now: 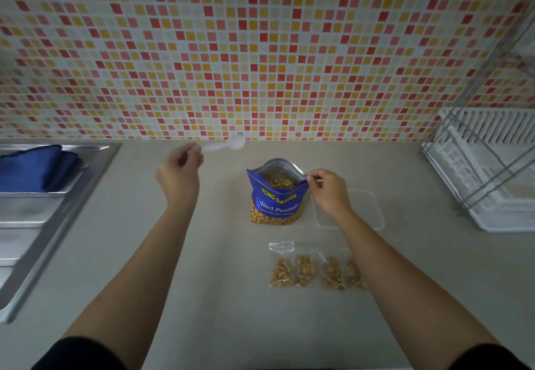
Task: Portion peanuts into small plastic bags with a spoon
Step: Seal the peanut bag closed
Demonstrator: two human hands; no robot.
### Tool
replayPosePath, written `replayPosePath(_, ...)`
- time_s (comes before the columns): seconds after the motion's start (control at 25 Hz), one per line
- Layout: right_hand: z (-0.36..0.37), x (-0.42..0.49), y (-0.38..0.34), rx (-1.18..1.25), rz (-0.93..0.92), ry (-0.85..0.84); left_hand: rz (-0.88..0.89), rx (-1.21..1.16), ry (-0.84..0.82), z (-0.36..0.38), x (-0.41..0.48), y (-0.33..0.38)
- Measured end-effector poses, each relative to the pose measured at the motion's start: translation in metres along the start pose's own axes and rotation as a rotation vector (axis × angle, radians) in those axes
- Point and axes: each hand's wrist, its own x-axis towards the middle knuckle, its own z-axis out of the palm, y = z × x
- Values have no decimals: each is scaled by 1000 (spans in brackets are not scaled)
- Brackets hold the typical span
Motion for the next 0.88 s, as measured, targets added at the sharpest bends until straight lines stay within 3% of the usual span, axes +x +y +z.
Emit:
replayPosePath(0.08, -1, -1, 0, 14, -12, 5, 93, 206, -24, -11, -13, -33)
replayPosePath(0.24, 0, 1, -1, 15, -14, 1, 423, 552, -294, -20, -54, -99)
replayPosePath(0.4, 0, 0, 2, 42, -27, 7, 410, 785, -485, -20, -78, -124)
replayPosePath(0.6, 0, -1, 2, 55, -20, 9, 414, 748, -653, -11, -80, -151)
replayPosePath(0.64, 0, -1, 2, 58, -22, 12, 321, 752, -707, -10, -80, -153)
replayPosePath(0.88, -1, 0, 5, 47, -60, 10, 414, 839, -701, -12, -72, -159)
